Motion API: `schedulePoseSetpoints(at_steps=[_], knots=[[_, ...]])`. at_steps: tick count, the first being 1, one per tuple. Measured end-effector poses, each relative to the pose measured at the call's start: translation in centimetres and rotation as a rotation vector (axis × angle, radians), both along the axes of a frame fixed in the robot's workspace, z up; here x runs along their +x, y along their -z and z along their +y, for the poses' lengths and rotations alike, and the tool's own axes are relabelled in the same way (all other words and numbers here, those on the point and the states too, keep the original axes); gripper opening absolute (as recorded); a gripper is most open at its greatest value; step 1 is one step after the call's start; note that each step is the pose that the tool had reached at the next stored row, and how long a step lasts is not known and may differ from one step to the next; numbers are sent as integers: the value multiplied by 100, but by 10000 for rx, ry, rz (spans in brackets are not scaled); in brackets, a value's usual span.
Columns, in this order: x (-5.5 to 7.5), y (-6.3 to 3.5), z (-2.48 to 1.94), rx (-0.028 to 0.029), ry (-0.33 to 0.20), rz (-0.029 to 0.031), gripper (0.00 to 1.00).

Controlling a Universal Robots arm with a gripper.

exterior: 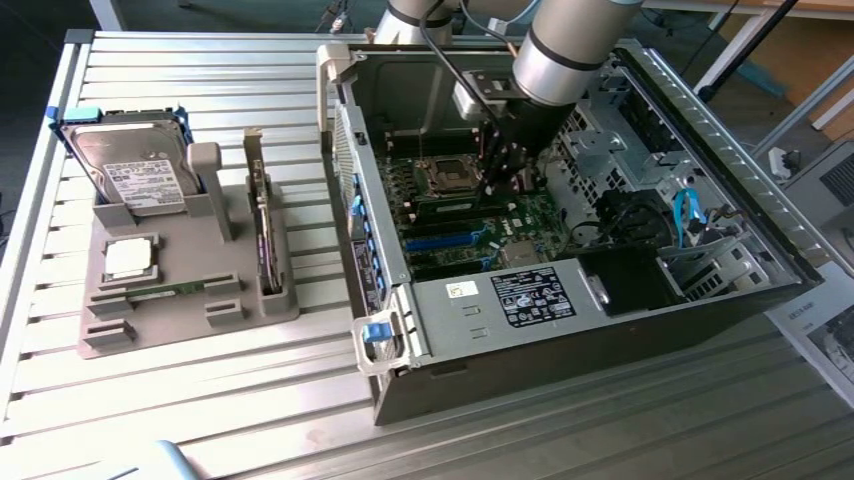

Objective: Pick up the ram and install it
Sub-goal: 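Insert the ram into the slot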

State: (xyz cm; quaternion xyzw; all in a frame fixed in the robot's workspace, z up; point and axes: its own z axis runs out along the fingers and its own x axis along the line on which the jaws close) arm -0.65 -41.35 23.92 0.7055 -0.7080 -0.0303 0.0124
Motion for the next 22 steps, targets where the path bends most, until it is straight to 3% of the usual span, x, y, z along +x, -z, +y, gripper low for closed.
schedulePoseSetpoints(at_steps=[22], knots=[[1, -10, 0, 1, 0, 8, 12]])
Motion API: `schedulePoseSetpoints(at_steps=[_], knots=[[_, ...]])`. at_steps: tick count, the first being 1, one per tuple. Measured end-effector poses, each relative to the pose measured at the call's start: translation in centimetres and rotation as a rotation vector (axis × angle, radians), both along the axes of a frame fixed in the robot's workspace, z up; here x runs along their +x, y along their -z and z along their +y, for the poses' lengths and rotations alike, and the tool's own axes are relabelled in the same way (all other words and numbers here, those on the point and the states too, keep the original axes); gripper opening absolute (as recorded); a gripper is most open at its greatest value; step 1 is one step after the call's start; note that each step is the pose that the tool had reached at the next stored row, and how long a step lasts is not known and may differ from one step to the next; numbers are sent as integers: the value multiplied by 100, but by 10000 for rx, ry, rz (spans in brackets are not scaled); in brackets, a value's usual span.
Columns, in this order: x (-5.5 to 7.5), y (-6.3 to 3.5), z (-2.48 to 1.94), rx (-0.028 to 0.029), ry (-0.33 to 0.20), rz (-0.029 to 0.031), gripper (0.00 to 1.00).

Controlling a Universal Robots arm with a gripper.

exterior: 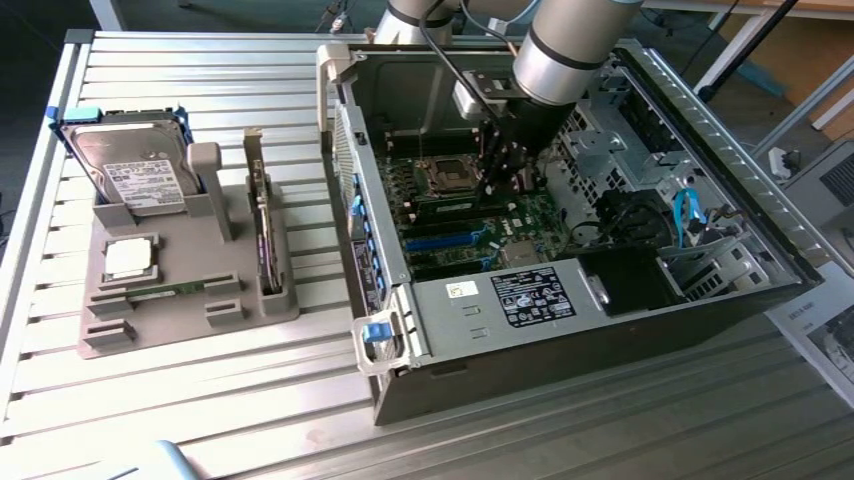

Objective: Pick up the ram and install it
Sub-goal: 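Insert the ram into the slot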

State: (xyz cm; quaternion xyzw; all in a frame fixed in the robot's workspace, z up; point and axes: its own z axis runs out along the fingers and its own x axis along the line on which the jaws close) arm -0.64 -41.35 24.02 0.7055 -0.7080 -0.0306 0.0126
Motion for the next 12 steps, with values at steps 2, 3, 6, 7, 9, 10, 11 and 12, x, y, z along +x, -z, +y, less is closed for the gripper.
schedulePoseSetpoints(at_steps=[2, 3, 6, 7, 9, 10, 11, 12], knots=[[-3, 0, 0, 0, 0, 0, 12], [-4, 0, 0, 0, 1, 0, 12], [-5, 0, 0, 0, 1, 0, 12], [-5, 0, 0, -1, 0, 0, 12], [-5, 1, 0, -1, 0, 0, 12], [-5, 3, 0, 0, 0, 0, 12], [-5, 5, 0, 0, 1, 0, 12], [-5, 8, 0, 1, 0, 0, 12]])
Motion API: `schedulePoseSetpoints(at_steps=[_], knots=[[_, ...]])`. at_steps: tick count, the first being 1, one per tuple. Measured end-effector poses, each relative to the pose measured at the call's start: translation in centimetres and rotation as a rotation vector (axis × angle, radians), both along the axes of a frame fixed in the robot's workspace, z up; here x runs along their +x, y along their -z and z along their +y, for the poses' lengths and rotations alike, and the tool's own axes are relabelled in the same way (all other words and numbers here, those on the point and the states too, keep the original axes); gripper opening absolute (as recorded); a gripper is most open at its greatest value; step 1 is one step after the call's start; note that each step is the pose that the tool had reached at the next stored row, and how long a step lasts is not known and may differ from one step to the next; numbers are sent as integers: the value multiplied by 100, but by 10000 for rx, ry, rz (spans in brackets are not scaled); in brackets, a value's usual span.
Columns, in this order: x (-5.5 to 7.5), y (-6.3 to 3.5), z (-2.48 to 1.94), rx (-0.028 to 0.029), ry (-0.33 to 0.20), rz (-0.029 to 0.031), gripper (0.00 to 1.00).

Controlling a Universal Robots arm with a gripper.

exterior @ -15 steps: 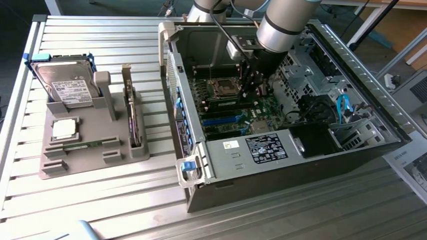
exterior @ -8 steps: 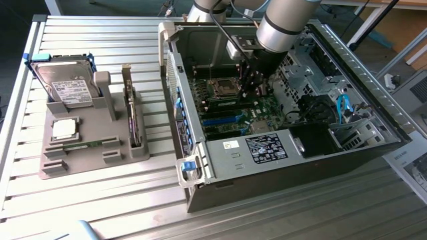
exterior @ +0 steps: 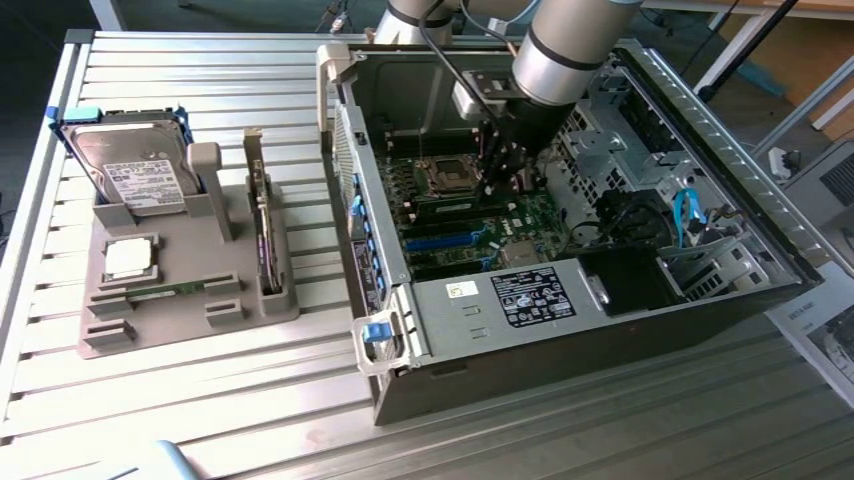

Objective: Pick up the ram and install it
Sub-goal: 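Insert the ram into the slot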

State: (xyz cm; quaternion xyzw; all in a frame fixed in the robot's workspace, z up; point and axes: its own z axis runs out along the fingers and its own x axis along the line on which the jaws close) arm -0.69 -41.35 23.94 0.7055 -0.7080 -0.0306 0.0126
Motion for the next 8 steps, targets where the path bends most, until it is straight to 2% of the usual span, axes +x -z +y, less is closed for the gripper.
schedulePoseSetpoints(at_steps=[8], knots=[[-1, 47, -1, -6, 1, 2, 12]])
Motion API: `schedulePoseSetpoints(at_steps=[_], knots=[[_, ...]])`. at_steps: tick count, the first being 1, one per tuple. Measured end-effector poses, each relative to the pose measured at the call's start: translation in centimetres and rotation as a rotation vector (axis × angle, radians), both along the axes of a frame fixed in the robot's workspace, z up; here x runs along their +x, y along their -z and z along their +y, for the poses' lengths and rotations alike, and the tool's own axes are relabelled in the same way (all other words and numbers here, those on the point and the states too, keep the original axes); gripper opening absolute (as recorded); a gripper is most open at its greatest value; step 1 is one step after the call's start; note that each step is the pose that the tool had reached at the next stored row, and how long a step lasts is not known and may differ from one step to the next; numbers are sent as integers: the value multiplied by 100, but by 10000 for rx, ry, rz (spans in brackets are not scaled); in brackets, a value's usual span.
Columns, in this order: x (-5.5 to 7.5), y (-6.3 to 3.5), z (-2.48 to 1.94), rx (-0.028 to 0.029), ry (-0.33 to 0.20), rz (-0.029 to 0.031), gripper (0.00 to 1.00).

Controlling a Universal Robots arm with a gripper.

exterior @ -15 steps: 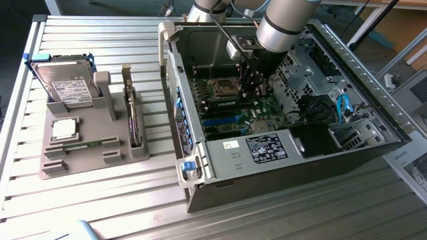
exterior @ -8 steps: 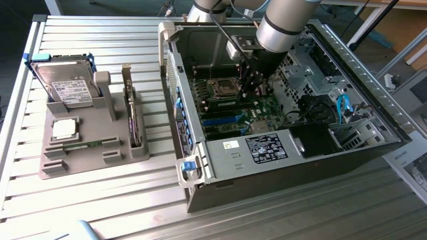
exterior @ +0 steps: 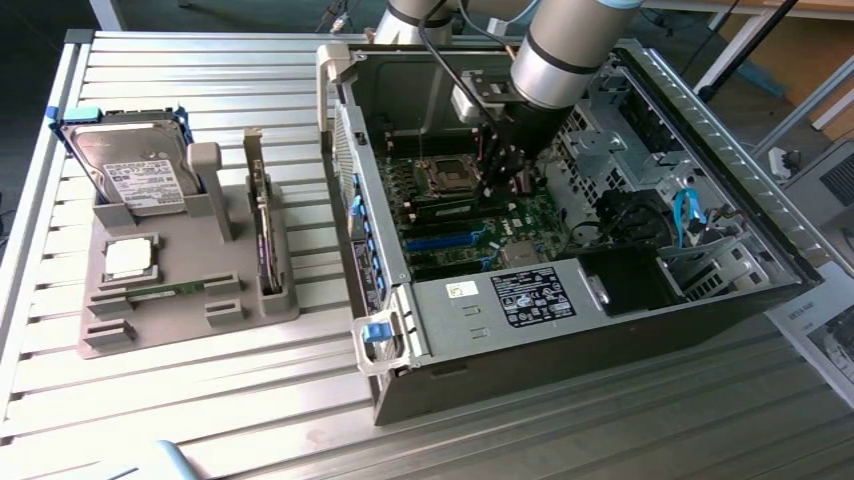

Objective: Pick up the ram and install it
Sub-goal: 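Insert the ram into the slot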

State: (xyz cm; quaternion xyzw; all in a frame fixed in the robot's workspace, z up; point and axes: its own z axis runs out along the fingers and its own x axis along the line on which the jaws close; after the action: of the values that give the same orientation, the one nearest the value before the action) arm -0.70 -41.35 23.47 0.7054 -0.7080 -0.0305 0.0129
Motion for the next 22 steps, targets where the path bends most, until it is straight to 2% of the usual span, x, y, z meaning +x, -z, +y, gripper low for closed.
schedulePoseSetpoints(at_steps=[6, 15, 22], knots=[[0, -1, 1, 8, 0, -3, 12], [3, -89, 1, 7, 0, 19, 12], [3, -90, 1, 5, 99, 20, 12]])
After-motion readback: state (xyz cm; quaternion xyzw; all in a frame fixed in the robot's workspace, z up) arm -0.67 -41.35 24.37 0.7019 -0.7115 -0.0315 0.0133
